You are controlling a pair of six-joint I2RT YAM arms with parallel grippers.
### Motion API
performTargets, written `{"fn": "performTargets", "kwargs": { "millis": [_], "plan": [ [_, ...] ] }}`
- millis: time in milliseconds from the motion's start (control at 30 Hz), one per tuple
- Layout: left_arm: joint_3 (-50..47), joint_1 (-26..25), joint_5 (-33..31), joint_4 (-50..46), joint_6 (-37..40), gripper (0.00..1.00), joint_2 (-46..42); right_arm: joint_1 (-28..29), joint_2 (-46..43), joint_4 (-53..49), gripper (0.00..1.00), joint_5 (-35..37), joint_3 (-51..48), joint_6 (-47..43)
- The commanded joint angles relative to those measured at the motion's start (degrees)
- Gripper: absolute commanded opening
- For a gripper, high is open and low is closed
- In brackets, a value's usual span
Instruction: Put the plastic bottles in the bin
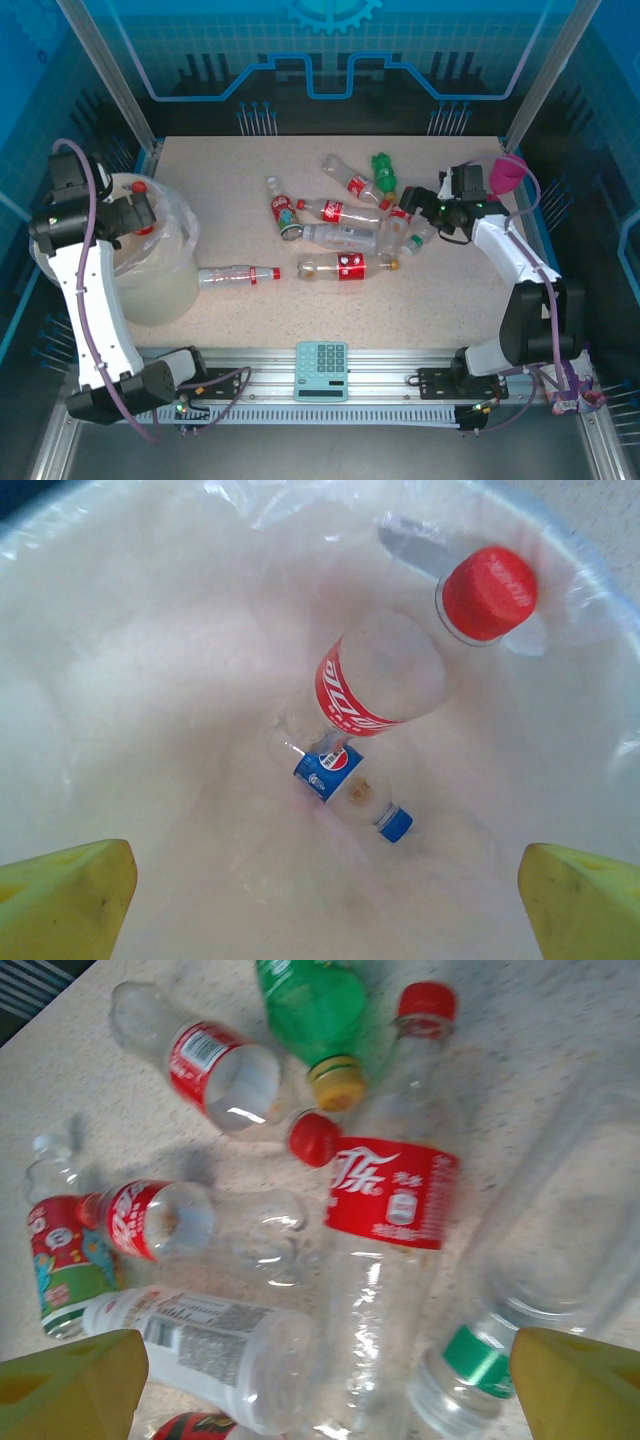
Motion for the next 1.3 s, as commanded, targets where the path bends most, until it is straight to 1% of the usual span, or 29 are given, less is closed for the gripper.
{"fn": "performTargets", "kwargs": {
  "millis": [0,167,233,333,400,433,500,533,600,667,733,867,1000,1067,1167,1267],
  "plan": [
    [1.98,0.22,-0.98,-4.07,1.25,0.99,-1.44,-2.74,-1.38,-3.3,0.94,5.0,0.27,-1.76],
    [4.15,0.18,-1.49,-4.08,1.49,0.99,-3.94,-5.32,1.5,-4.07,0.94,8.03,1.06,-2.43],
    [5.35,-0.11,-0.63,-3.84,1.11,0.99,-4.87,-5.73,2.67,-3.87,0.94,8.53,1.28,-2.43],
    [6.41,-2.05,1.87,-3.05,-0.75,0.99,-6.3,-5.71,4.29,-2.77,0.94,10.72,1.17,-2.12],
    [5.68,-4.32,4.46,-1.49,-1.9,0.99,-7.1,-5.73,6.02,-2.63,0.94,11.76,1.53,-1.66],
    [5.06,-5.2,4.26,-0.67,-1.88,0.99,-7.23,-5.75,6.65,-2.24,0.94,11.99,1.57,-1.36],
    [3.43,-5.49,3.28,1.09,-1.71,0.95,-6.77,-5.78,8.66,-1.29,0.94,11.99,1.67,-0.81],
    [3.24,-5.5,4.07,1.47,-2.09,0.94,-6.34,-5.8,9.54,-1.05,0.94,12.04,1.85,-0.76],
    [3.22,-5.81,9.21,2.66,-3.48,0.92,-5.48,-5.67,11.72,-1.03,0.94,12.41,2.54,-0.75],
    [2.95,-7.65,12.99,5.45,-5.09,0.9,-5.71,-5.68,13.51,-0.96,0.94,12.8,3.05,-0.75],
    [3.81,-12.22,13.87,7.54,-6.46,0.88,-5.83,-5.65,15.07,-1.24,0.94,13.54,3.61,-0.82],
    [6.09,-24.61,11.61,10.07,-8.97,0.84,-4.67,-5.75,17.71,0.33,0.94,12.86,4.06,-0.76],
    [4.78,-38.2,5.58,12.53,-10.21,0.83,-1.67,-5.72,19.76,2.44,0.94,10.89,4.76,0.01],
    [3.07,-44.33,3.6,15.13,-10.52,0.84,0.92,-5.68,21.07,2.48,0.94,10.76,5.58,0.6],
    [0.62,-50.94,3.72,19.34,-10.38,0.87,6.82,-5.71,22.89,2.82,0.94,10.54,6.43,1.05],
    [0.01,-55.36,4.49,22.67,-10.44,0.89,13.64,-5.78,23.33,3.24,0.91,10.81,6.41,1.17]
  ]
}}
